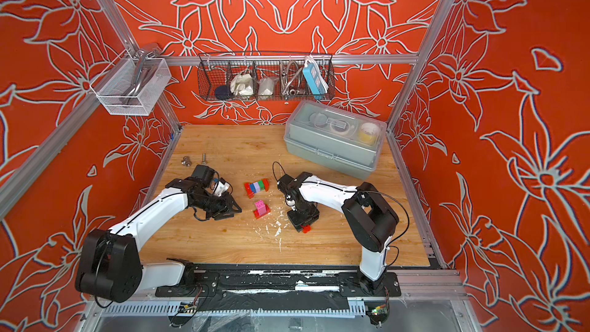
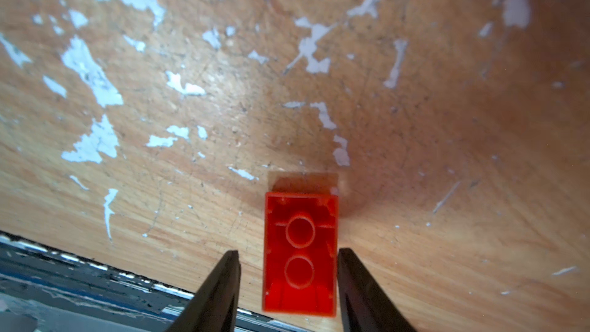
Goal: Assemble the number 1 with lego
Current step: Pick up the lego brick from the center of the board.
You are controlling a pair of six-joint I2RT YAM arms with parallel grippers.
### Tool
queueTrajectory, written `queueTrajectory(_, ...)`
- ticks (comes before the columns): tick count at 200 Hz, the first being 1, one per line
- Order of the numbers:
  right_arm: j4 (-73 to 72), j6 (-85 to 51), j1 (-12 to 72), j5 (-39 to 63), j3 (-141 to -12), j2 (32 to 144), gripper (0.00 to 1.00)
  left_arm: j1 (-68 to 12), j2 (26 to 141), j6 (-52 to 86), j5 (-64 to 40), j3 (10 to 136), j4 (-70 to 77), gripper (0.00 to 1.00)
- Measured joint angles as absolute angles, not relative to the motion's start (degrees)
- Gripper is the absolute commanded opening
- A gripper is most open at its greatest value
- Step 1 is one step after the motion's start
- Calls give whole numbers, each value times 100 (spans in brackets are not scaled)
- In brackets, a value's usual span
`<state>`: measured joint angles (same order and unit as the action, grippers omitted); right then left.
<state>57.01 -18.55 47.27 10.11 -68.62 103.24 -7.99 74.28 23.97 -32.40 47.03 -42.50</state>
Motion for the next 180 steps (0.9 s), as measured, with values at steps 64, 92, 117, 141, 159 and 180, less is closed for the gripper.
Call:
queueTrajectory(64,5916,-1822,4440,1487,-6976,10082,25,-2043,6370,1933,-1931,4735,-3964,44)
queueTrajectory(92,6224,-1837,4095,2082,-7601,9810,25,-2388,5566,1295,-1693,4641,-3361,44)
queueTrajectory(117,6386,-1905,3688,2989,-8224,9522,23,-2818,4635,145,-1846,4185,-2440,50)
queueTrajectory(141,6407,-2053,3395,3942,-8501,9345,23,-2976,4038,-1160,-2440,3667,-1743,53)
queueTrajectory(159,6359,-2196,3361,4609,-8534,9336,22,-2995,3909,-2012,-2902,3507,-1507,57)
queueTrajectory(180,6237,-2285,3367,5321,-8534,9338,22,-3000,4202,-2744,-3380,3671,-1452,61)
